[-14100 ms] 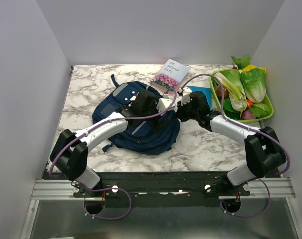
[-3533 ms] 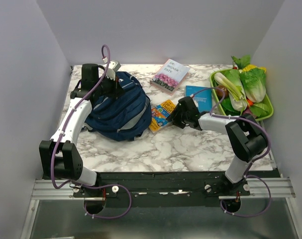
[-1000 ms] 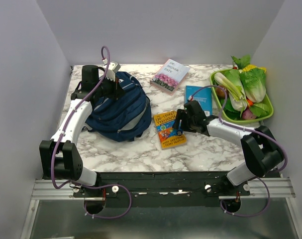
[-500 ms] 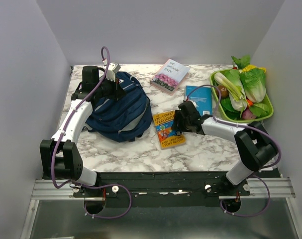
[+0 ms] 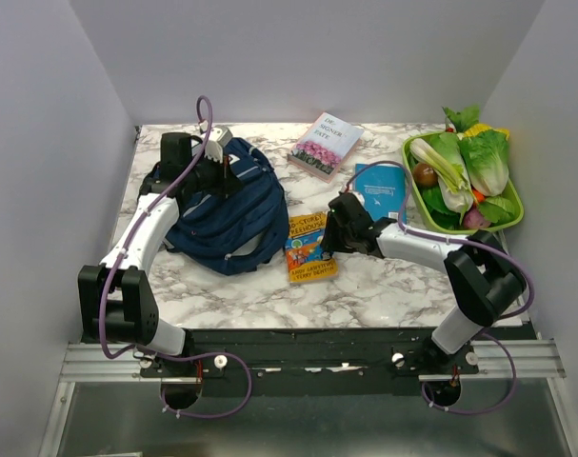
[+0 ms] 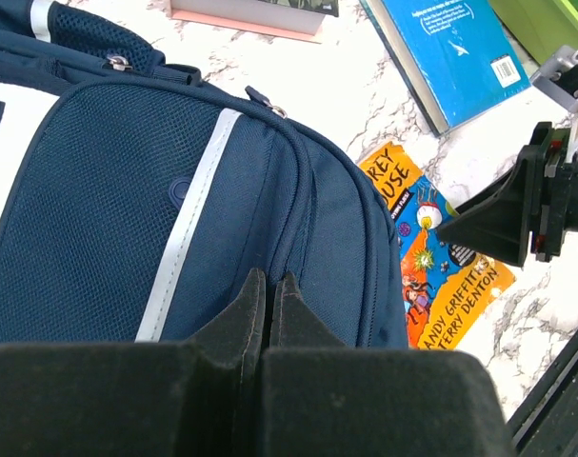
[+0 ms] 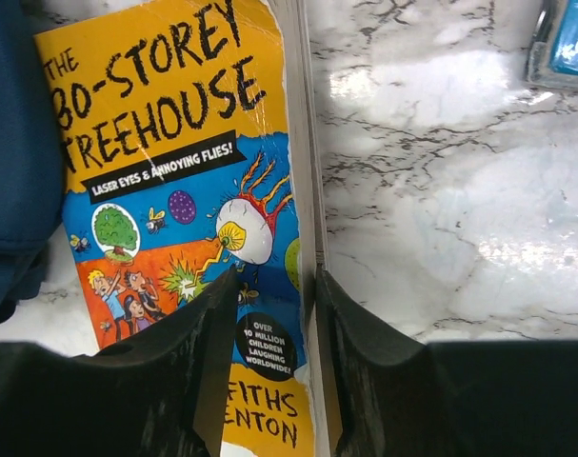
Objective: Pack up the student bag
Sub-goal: Pick up the book from the center of the board.
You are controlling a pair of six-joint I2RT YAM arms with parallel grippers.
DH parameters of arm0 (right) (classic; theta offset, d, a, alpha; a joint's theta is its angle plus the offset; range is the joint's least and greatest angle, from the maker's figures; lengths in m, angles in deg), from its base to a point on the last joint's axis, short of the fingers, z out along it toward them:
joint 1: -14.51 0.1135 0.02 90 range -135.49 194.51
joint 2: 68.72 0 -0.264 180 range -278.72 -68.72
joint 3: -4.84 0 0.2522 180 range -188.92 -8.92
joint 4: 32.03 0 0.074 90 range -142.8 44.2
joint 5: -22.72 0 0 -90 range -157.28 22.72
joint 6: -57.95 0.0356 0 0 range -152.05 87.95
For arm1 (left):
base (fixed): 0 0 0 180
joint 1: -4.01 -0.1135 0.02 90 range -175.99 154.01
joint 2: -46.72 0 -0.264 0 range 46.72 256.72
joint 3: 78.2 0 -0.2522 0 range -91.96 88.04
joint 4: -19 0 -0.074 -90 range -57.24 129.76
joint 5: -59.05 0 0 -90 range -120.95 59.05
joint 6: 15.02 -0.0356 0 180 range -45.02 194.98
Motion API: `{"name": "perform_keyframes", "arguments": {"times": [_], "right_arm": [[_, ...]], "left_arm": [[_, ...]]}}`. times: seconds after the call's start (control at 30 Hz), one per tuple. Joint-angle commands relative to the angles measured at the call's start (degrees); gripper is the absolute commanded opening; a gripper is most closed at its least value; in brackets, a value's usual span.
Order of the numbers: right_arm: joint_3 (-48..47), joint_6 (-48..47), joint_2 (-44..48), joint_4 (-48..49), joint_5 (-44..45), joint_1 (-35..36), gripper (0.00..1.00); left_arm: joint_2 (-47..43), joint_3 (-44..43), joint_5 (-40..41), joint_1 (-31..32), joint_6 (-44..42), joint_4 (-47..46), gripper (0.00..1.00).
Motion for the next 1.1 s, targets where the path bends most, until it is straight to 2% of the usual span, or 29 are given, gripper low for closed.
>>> {"name": "perform_keyframes", "arguments": {"times": [0.0, 0.4, 0.77, 1.07], "right_arm": [[-3.75, 2.04, 1.97, -0.04, -2.59, 1.38, 0.44], [-7.54, 2.83, 2.41, -0.13, -4.61, 3.84, 0.45], [-0.78, 3.45, 5.58, 15.86, -11.90, 4.10, 0.46], [-3.32, 3.36, -3.38, 11.04, -14.54, 4.10, 0.45]], "left_arm": [[-2.27, 0.33, -2.36, -0.07, 0.92, -4.16, 0.00], [-2.54, 0.86, -2.36, 0.28, 0.83, -4.51, 0.00], [-2.18, 0.60, -2.27, 0.37, 1.01, -4.60, 0.00], [-2.27, 0.51, -2.54, 0.37, 0.92, -4.68, 0.00]]}}
